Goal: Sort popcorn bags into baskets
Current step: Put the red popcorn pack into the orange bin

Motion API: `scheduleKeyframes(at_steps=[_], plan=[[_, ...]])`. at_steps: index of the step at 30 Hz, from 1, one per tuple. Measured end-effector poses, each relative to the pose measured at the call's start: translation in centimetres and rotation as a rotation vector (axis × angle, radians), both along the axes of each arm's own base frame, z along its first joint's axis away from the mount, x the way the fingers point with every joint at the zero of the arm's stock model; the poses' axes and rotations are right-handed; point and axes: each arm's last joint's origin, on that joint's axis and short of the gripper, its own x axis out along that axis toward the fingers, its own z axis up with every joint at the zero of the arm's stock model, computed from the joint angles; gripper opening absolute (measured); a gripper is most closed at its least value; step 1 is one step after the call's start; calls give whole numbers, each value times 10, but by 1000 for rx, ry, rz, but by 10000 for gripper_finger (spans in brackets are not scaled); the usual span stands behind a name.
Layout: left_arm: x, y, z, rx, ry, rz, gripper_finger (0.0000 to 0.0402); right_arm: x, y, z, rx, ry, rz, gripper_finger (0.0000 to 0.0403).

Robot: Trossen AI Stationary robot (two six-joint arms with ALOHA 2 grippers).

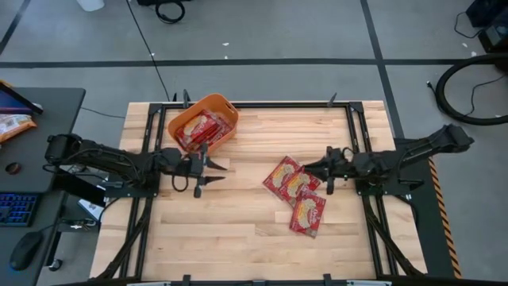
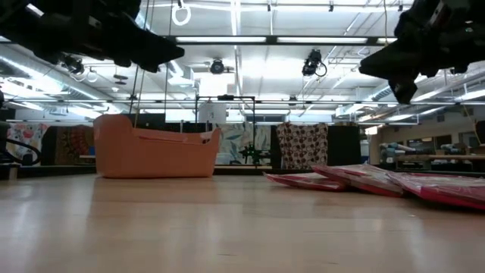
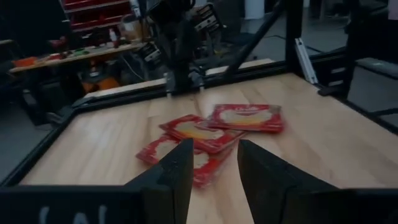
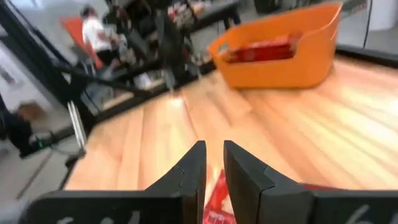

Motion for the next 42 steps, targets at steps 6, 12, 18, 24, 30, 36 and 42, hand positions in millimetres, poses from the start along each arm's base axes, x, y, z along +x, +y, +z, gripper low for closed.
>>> scheduleKeyframes(at_steps=[6,12,18,24,30,36,42], plan=[[0,0,-2,-125,21,9,130,28,8,1,-24,268,28,61],[0,0,-2,-163,29,15,130,65,18,11,-54,589,62,61],[0,0,-4,-271,55,31,130,94,27,14,-113,819,125,61],[-1,0,-8,-283,93,39,130,120,36,12,-108,974,215,61],[-2,0,-12,-289,136,47,130,131,49,1,17,1122,333,61],[-2,0,-14,-311,157,54,130,120,67,-15,89,1386,359,61],[-2,0,-14,-309,156,55,130,114,103,-32,65,1433,396,61]])
